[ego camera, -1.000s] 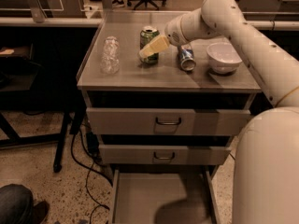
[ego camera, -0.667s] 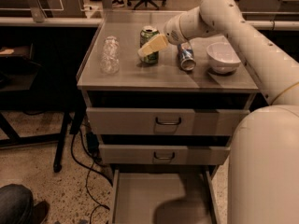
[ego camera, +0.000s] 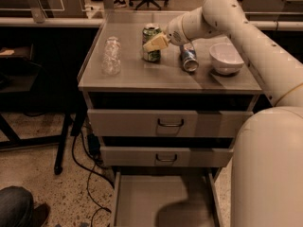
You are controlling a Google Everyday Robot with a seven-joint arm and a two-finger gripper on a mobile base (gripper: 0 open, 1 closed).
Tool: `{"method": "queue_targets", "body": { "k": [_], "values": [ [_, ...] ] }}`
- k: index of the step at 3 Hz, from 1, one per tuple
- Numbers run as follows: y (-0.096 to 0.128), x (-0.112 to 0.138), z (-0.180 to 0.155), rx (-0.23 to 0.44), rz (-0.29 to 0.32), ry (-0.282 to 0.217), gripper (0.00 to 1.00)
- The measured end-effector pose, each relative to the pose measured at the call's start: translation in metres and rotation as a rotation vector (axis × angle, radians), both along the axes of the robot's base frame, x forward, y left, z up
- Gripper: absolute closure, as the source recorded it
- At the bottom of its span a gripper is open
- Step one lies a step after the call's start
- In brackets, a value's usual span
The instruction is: Place green can into bottom drawer
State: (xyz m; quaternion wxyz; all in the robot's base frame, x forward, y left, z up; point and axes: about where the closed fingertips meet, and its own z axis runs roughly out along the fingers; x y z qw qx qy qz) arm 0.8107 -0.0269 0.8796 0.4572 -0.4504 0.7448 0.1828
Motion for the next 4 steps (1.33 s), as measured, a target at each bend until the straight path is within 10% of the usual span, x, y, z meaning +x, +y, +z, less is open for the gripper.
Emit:
{"method": "queue_targets", "body": {
  "k": [2,4],
  "values": [
    [0.0,0.0,0.0,0.0,0.0,0.0,0.89],
    [-0.001,-0.033,0.036,0.02,-0.003,-0.024,1.0]
  ]
}}
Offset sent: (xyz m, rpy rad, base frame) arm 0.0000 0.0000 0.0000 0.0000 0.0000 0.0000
